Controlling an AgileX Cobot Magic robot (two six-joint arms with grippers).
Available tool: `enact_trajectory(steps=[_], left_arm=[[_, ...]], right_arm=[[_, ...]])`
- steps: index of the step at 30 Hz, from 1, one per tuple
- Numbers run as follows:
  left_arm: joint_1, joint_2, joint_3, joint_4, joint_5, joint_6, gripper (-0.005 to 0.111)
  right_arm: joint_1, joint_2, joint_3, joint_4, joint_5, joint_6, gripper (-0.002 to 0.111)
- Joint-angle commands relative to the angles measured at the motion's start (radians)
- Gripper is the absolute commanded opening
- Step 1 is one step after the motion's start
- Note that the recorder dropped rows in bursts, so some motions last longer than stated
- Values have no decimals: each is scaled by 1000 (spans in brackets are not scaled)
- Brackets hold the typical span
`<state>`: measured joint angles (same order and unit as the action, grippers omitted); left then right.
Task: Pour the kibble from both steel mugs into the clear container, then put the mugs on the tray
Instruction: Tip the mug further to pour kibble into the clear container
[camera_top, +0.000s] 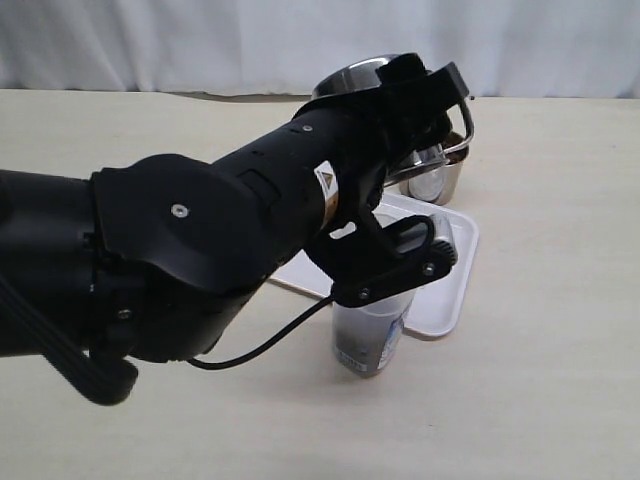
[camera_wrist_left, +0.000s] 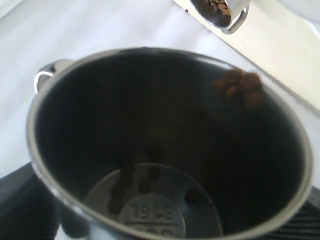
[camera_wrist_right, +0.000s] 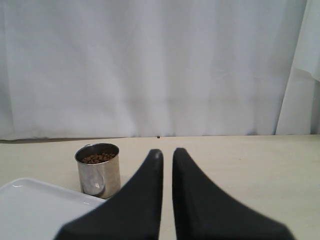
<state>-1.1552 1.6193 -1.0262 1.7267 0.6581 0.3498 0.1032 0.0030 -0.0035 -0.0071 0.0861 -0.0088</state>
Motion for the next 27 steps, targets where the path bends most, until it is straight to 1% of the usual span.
enact_trajectory(steps=[1,12,18,23,27], left_arm=[[-8,-7,-11,18,-26,73,0],[-8,-7,-11,18,-48,105,0],[-8,-7,-11,18,-93,241,0],[-8,-7,-11,18,-95,339,0],[-8,-7,-11,18,-95,385,0]], right_arm=[[5,-3,3,0,-7,0,5],[5,-3,3,0,-7,0,5],[5,-3,3,0,-7,0,5],[5,-3,3,0,-7,0,5],[5,-3,3,0,-7,0,5]])
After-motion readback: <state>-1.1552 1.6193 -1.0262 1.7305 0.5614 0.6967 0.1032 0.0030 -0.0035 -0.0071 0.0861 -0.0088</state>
